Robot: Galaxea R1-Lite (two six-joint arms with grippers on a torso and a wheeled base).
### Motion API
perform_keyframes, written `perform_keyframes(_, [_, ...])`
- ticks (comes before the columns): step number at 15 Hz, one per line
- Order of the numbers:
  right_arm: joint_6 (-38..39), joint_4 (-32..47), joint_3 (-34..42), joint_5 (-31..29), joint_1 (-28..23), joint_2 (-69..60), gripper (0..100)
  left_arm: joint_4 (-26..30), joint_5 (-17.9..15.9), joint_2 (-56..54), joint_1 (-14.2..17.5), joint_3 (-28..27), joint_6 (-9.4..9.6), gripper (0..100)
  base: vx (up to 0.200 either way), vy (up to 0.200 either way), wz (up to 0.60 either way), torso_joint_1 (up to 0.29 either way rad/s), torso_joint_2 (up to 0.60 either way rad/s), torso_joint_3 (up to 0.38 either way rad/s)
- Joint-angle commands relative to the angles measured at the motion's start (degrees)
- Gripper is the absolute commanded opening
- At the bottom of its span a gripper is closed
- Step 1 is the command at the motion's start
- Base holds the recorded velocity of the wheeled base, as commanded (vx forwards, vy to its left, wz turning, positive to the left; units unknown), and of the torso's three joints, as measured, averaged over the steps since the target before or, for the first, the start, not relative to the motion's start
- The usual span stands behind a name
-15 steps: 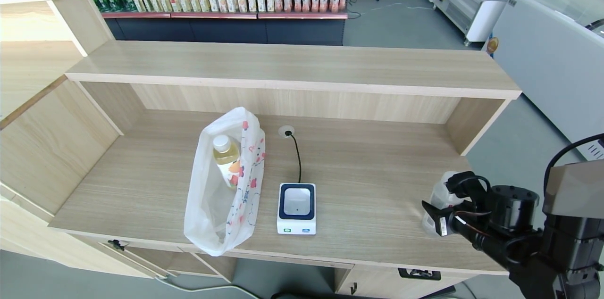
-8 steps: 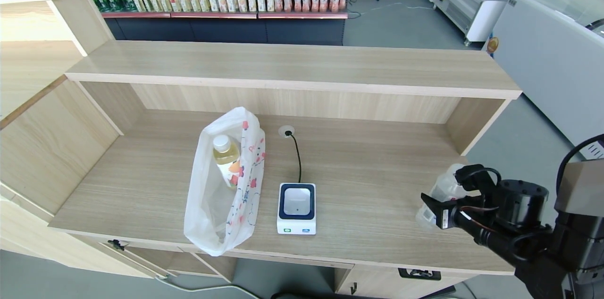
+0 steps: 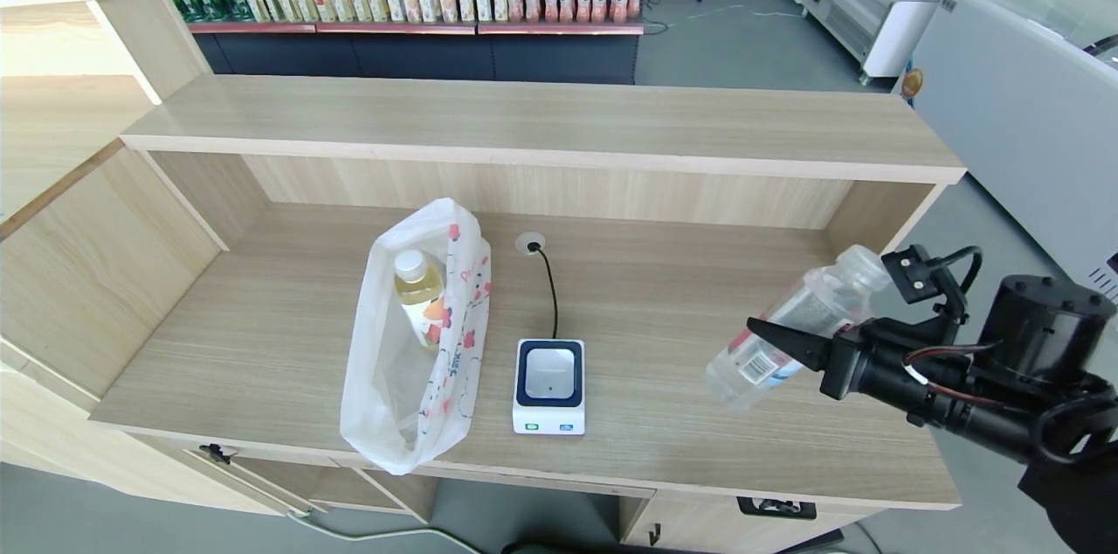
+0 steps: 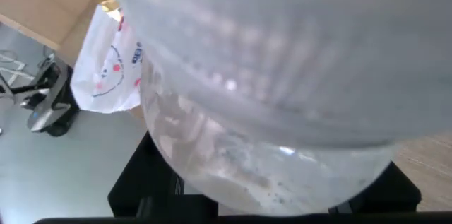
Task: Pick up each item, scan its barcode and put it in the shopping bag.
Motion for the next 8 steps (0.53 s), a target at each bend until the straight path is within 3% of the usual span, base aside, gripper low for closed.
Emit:
perform_keyframes(1, [-1.45, 1.07, 0.42, 2.0, 4.11, -7.47, 0, -0.01, 0.0, -0.02, 0.02, 0.01, -0.02, 100, 0.0, 0.0, 0.0, 0.0, 0.0, 0.0])
perform_keyframes(2, [-1.72, 1.07, 0.42, 2.53, 5.34, -8.17, 0, -0.01, 0.0, -0.02, 0.02, 0.01, -0.02, 100, 0.0, 0.0, 0.0, 0.0, 0.0, 0.0])
perform_keyframes(6, [-1.1, 0.36, 0.34, 15.8, 7.71, -12.39, 0, -0.01, 0.0, -0.02, 0.02, 0.01, -0.02, 100, 0.0, 0.0, 0.0, 0.0, 0.0, 0.0])
perform_keyframes(8, [-1.19, -0.6, 0.51, 17.38, 8.06, -11.86, 0, -0.01, 0.0, -0.02, 0.02, 0.01, -0.02, 100, 0.0, 0.0, 0.0, 0.0, 0.0, 0.0])
